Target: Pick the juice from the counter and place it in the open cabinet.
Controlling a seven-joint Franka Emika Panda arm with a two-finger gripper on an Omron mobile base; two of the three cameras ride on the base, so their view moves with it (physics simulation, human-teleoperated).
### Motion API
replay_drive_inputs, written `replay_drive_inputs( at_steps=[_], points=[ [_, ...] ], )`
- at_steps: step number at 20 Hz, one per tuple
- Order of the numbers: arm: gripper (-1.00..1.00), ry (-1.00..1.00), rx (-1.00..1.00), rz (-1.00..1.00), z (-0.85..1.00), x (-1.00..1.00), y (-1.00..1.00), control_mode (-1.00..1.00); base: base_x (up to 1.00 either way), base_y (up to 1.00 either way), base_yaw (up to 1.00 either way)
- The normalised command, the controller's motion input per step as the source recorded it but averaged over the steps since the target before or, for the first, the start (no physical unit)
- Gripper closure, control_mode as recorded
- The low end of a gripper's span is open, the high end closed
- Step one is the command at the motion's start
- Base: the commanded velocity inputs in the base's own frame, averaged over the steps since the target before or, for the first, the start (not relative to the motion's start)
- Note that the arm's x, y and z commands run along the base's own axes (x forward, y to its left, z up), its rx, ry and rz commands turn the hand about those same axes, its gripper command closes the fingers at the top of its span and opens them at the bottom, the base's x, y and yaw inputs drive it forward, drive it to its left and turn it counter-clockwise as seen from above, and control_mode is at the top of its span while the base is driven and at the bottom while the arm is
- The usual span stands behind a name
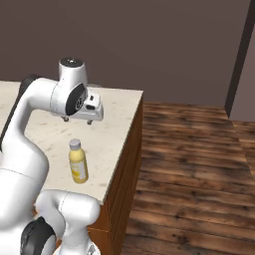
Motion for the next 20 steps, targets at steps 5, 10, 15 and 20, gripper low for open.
replay_drive_inputs(
  at_steps=[5,10,15,20],
  points=[
    [-1.0,-0.06,0.02,0.25,-0.28,-0.24,-0.66,-1.0,0.0,0.0,0.0],
    [-1.0,-0.18,0.0,0.26,-0.22,-0.25,-0.65,-1.0,0.0,0.0,0.0],
    [-1.0,-0.09,0.0,0.4,-0.31,-0.2,-0.4,-1.0,0.0,0.0,0.0],
    [-1.0,-0.11,0.0,0.47,-0.33,-0.06,-0.11,-1.0,0.0,0.0,0.0]
  ],
)
